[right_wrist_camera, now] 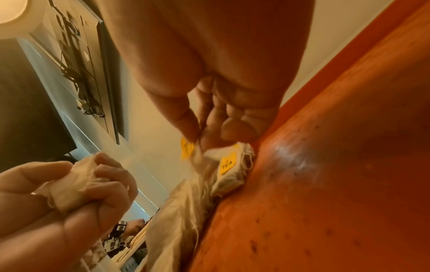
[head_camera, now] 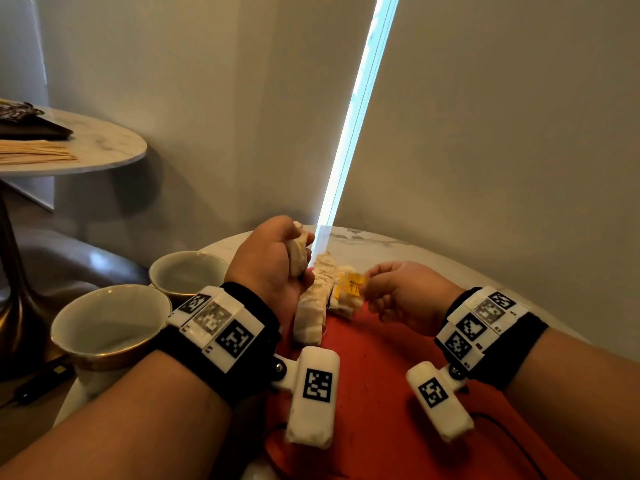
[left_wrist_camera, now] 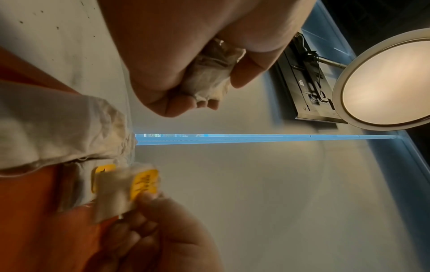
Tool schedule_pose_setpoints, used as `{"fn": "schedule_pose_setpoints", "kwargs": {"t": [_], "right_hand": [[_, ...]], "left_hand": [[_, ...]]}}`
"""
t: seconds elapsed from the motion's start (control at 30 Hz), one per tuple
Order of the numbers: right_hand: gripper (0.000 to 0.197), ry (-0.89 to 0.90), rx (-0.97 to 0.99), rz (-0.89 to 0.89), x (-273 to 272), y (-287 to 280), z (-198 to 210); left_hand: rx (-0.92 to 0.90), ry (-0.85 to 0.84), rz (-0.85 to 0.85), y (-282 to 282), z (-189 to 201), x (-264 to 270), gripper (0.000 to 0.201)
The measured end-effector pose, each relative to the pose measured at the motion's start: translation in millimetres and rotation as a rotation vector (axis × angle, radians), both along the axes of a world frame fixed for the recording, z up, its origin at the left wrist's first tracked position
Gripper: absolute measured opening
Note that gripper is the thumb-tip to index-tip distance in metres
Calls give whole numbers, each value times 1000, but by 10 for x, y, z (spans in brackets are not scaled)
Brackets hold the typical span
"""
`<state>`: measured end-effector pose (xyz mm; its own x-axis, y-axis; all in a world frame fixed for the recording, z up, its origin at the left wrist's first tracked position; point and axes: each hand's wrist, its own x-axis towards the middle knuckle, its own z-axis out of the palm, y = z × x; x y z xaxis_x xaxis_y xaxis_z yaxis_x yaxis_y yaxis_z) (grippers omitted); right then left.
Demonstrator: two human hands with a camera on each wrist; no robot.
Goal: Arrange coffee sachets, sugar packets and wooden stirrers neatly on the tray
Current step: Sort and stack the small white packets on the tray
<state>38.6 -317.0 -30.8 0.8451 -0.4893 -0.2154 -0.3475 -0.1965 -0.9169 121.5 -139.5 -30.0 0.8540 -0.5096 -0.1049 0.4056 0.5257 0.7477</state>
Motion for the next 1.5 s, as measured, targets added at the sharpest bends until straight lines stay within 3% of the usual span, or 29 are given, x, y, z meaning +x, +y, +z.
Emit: {"fn": "schedule_pose_setpoints", "kwargs": {"t": [0.17,0.53,0.73,0.83,1.07,1.23,1.33,1.5], "right_hand": [[19,222,43,147,43,120,-14],[8,240,-177,-78,168,93,-89],[21,177,-113,-136,144,97,-106],[13,85,-123,-176,131,83,-84],[6,154,66,0,96,253,-23],[25,104,15,-43,92,238,-56],[28,78,4,-48,74,230,-58],[17,-117,14,-79,71,205,16]], "left_hand": [[25,-4,-5,16,16,-20,16],[38,15,-6,28,36,-15,16],[40,28,-10,43,39,-30,15],[31,32,-19,41,42,-32,14],[-3,50,-10,29,52,-54,14],[-24,64,-27,0,14,-16,6],[-4,26,-39,-18,-30,21,24],[24,-1,-72,-25,-39,18,13]]}}
